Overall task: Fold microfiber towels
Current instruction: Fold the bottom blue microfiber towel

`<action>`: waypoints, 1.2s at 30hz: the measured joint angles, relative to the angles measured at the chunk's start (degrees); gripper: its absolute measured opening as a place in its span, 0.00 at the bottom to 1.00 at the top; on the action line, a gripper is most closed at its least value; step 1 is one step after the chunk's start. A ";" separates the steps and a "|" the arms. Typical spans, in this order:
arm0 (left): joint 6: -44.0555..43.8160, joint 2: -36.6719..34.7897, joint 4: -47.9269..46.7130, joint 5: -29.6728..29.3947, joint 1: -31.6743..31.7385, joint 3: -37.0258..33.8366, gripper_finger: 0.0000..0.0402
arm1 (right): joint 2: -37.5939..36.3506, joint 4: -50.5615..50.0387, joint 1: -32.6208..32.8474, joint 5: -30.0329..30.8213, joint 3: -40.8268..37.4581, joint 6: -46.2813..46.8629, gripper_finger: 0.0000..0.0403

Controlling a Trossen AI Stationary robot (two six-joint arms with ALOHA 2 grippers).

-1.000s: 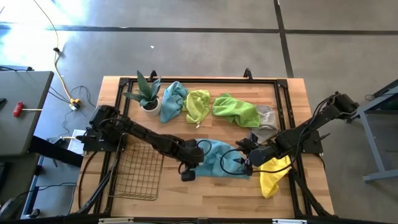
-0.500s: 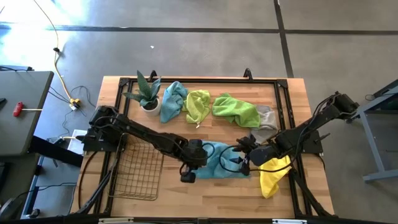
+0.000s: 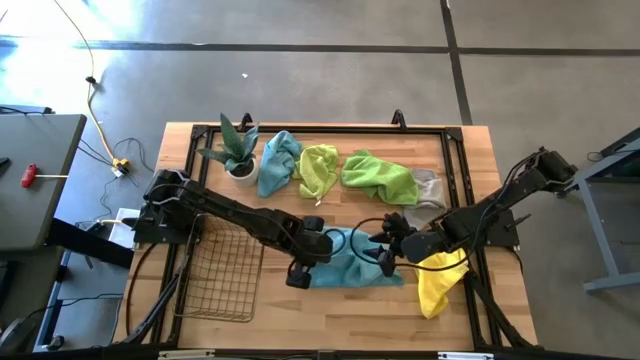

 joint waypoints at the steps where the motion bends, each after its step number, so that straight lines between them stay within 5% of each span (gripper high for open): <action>1: 0.11 0.00 0.02 0.00 -0.04 0.00 0.00 | 0.00 -0.02 -0.29 0.16 -0.01 -0.41 0.58; 14: 0.78 0.00 0.32 0.00 -0.04 0.00 0.00 | 3.93 0.40 -6.64 3.63 0.01 -14.10 0.58; 24: 1.16 0.00 0.64 -0.25 0.01 0.00 0.00 | 10.90 11.51 -10.80 -11.91 0.01 -25.34 0.58; 36: 1.16 0.00 1.92 -1.96 -0.04 0.00 0.00 | 17.55 23.75 -11.18 -14.88 0.01 -40.06 0.58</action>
